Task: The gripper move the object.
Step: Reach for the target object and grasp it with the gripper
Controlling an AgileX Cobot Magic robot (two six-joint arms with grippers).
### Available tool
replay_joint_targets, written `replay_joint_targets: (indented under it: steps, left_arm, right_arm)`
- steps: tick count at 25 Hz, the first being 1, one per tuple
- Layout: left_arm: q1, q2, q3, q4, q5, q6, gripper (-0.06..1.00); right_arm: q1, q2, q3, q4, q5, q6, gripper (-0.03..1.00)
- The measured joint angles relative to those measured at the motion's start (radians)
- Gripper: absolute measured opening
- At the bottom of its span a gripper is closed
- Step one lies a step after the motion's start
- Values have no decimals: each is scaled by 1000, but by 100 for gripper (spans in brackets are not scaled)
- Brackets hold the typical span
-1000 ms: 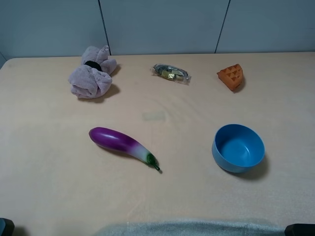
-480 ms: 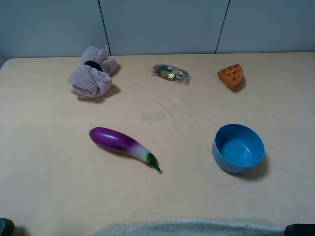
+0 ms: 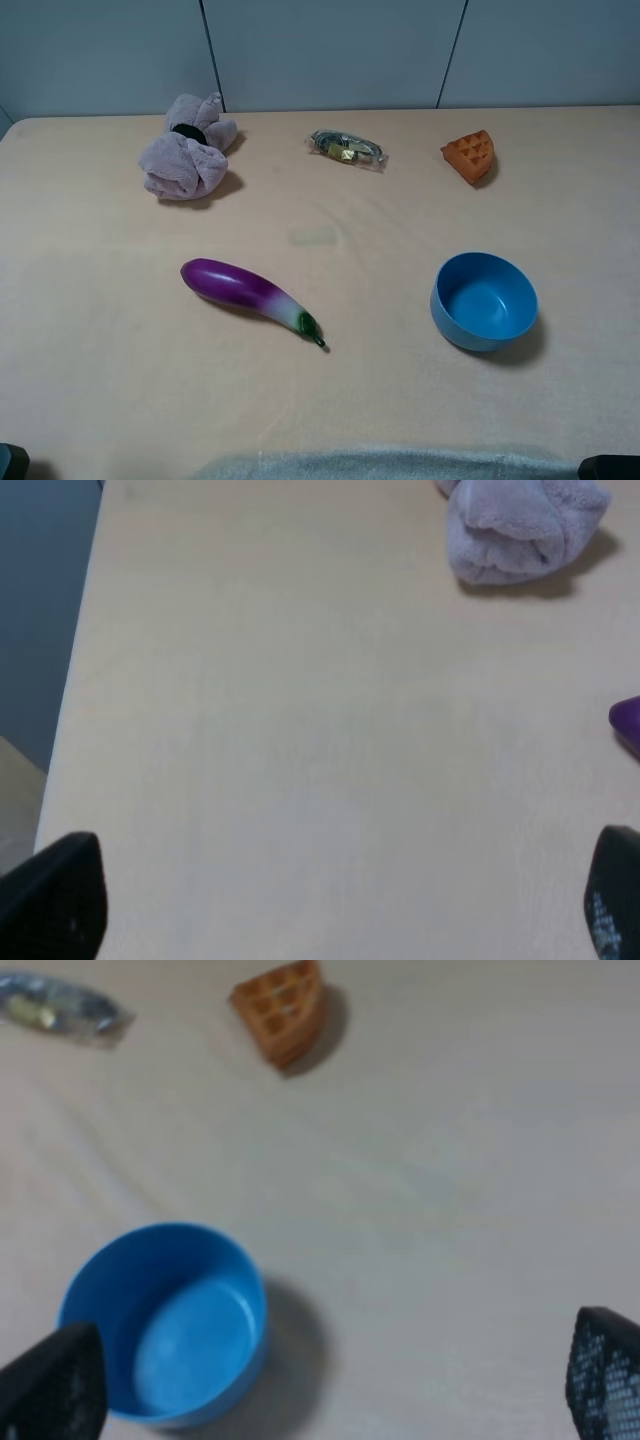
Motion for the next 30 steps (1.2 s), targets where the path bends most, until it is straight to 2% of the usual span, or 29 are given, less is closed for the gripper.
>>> replay_joint_targets:
  steps: [8, 14, 22, 30]
  left_arm:
    - [0, 0, 0, 0, 0, 0, 95]
    - [0, 0, 0, 0, 0, 0, 95]
    - [0, 0, 0, 0, 0, 0, 95]
    - [0, 0, 0, 0, 0, 0, 95]
  right_arm:
    - [0, 190, -60, 110, -8, -191, 69]
    - [1, 225, -63, 205, -47, -291, 69]
    - [92, 226, -65, 213, -78, -319, 69]
    - [142, 291, -105, 212, -79, -341, 69]
